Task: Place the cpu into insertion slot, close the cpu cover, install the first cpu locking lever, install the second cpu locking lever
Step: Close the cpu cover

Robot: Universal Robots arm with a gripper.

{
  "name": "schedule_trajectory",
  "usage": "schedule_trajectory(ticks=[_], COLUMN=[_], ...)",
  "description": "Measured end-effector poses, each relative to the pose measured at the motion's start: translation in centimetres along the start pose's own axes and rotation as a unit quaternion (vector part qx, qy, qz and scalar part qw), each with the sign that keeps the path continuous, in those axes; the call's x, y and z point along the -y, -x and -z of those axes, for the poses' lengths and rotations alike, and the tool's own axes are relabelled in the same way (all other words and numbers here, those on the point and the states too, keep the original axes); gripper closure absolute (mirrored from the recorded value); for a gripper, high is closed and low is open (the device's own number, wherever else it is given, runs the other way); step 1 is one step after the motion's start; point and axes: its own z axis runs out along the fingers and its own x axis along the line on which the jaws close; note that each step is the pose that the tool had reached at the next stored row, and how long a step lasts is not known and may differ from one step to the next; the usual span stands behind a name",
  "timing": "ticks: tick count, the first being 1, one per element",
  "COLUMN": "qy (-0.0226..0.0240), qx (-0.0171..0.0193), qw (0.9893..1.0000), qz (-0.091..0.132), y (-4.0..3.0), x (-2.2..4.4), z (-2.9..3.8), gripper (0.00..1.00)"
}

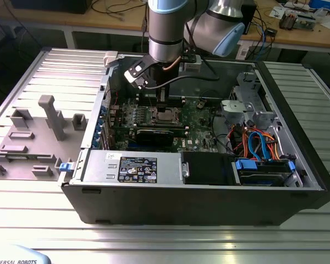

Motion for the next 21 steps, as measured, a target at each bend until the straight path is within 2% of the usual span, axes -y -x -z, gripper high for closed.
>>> schedule_trajectory(ticks=[6, 15, 21], qy=[0.0, 0.0, -0.0001], qx=[0.0, 0.0, 0.0], qw=[1.0, 1.0, 1.0], qz=[0.0, 0.0, 0.0], y=[0.0, 0.0, 0.02], x=[0.14, 0.17, 0.73], z=[-0.23, -0.23, -0.61], gripper=[0.89, 0.89, 0.89])
